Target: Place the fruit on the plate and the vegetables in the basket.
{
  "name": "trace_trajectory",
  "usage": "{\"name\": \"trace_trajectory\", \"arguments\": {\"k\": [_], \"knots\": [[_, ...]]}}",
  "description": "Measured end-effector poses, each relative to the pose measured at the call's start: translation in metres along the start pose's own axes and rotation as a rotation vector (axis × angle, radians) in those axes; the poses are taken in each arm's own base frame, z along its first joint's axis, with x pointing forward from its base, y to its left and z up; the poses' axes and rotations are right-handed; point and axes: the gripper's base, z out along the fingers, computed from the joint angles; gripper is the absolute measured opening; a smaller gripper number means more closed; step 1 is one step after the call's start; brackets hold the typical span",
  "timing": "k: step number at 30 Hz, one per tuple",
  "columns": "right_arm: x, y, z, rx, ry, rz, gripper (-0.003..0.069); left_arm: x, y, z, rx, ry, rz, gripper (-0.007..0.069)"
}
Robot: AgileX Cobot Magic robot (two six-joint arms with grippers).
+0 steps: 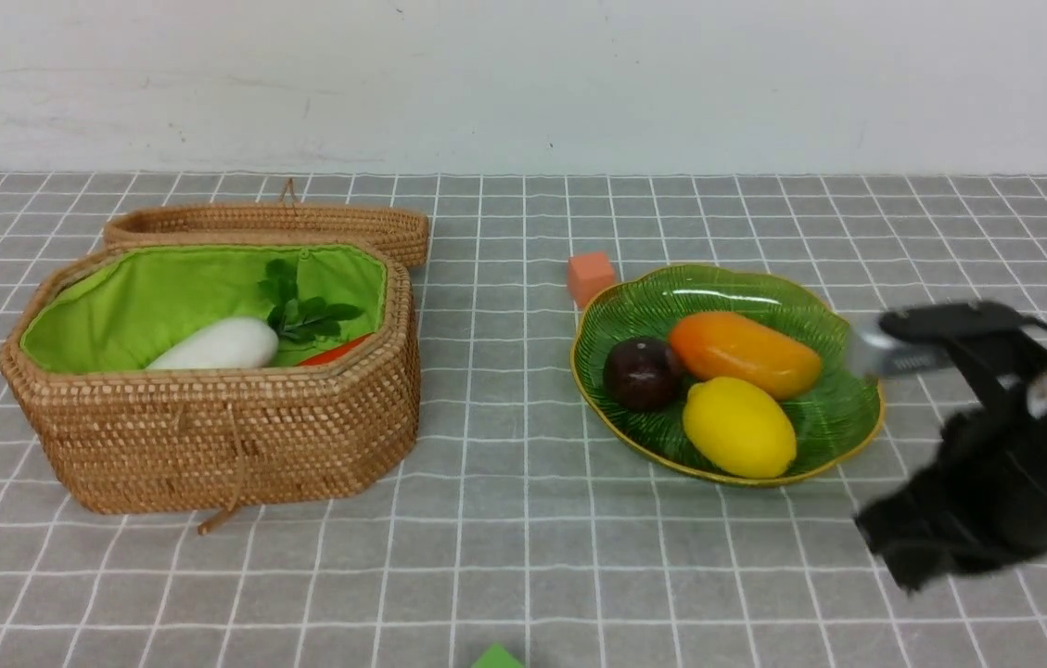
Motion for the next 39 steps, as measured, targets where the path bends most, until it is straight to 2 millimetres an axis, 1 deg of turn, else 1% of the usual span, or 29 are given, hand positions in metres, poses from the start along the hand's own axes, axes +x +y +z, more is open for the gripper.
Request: {"name": "trace_trajectory", "arguments": {"k": [3, 5, 11, 13, 14, 17, 18, 19, 20, 21, 22, 23, 25, 27, 28, 29, 32, 33, 34, 35, 36, 39], "knots": [[0.016, 0.002, -0.009, -0.012, 0.057, -0.004, -0.0017, 0.000, 0.000, 0.000, 0.000, 0.000, 0.000, 0.0238], [0.022, 0.004, -0.014, -0.020, 0.106, -0.008, -0.0017, 0.000, 0.000, 0.000, 0.000, 0.000, 0.000, 0.0238], [0.029, 0.005, -0.016, -0.028, 0.159, -0.010, -0.0017, 0.000, 0.000, 0.000, 0.000, 0.001, 0.000, 0.0238], [0.031, 0.004, -0.021, -0.022, 0.139, -0.009, -0.0017, 0.000, 0.000, 0.000, -0.001, 0.001, 0.000, 0.0238], [0.032, 0.003, -0.029, -0.017, 0.103, -0.009, -0.0017, 0.000, 0.000, 0.000, -0.001, 0.001, 0.000, 0.0238], [0.044, 0.000, -0.067, 0.033, -0.145, -0.028, -0.0016, 0.000, 0.000, 0.000, -0.001, 0.001, 0.000, 0.0238], [0.052, -0.002, -0.087, 0.066, -0.292, -0.026, -0.0016, 0.000, 0.000, 0.000, -0.001, 0.001, 0.000, 0.0238], [0.060, -0.004, -0.099, 0.090, -0.388, -0.022, -0.0016, 0.000, 0.000, 0.000, -0.001, 0.001, 0.000, 0.0238], [0.074, -0.004, -0.117, 0.127, -0.541, -0.020, -0.0014, 0.000, 0.000, 0.000, -0.001, 0.001, 0.000, 0.0238], [0.087, -0.005, -0.124, 0.155, -0.627, -0.017, -0.0014, 0.000, 0.000, 0.000, -0.001, 0.001, 0.000, 0.0238], [0.108, -0.005, -0.136, 0.200, -0.752, -0.018, -0.0014, 0.000, 0.000, 0.000, -0.001, 0.001, 0.000, 0.0238], [0.122, -0.004, -0.140, 0.231, -0.841, -0.022, -0.0014, 0.000, 0.000, 0.000, -0.001, 0.001, 0.000, 0.0238], [0.158, -0.004, -0.137, 0.310, -0.998, -0.024, -0.0013, 0.000, 0.000, 0.000, -0.001, 0.001, 0.000, 0.0238], [0.188, -0.006, -0.118, 0.367, -1.093, -0.022, -0.0013, 0.000, 0.000, 0.000, -0.001, 0.001, 0.000, 0.0238], [0.188, -0.008, -0.114, 0.370, -1.080, -0.018, -0.0013, 0.000, 0.000, 0.000, -0.001, 0.001, 0.000, 0.0238], [0.205, -0.011, -0.091, 0.406, -1.121, -0.011, -0.0010, 0.000, 0.000, 0.000, -0.001, 0.001, 0.000, 0.0238], [0.212, -0.026, -0.043, 0.414, -1.033, 0.031, -0.0008, 0.000, 0.000, 0.000, 0.000, 0.000, 0.000, 0.0238], [0.213, -0.028, -0.033, 0.410, -1.010, 0.041, -0.0008, 0.000, 0.000, 0.000, 0.000, 0.000, 0.000, 0.0238], [0.216, -0.033, -0.016, 0.401, -0.965, 0.055, -0.0007, 0.000, 0.000, 0.000, 0.000, 0.000, 0.000, 0.0238], [0.217, -0.033, -0.013, 0.398, -0.959, 0.059, -0.0007, 0.000, 0.000, 0.000, 0.000, -0.001, 0.000, 0.0238], [0.221, -0.037, 0.006, 0.381, -0.919, 0.080, -0.0007, 0.000, 0.000, 0.000, 0.000, 0.001, 0.000, 0.0238], [0.220, -0.037, 0.008, 0.358, -0.955, 0.101, -0.0007, 0.000, 0.000, 0.000, 0.000, 0.000, 0.000, 0.0238]]}}
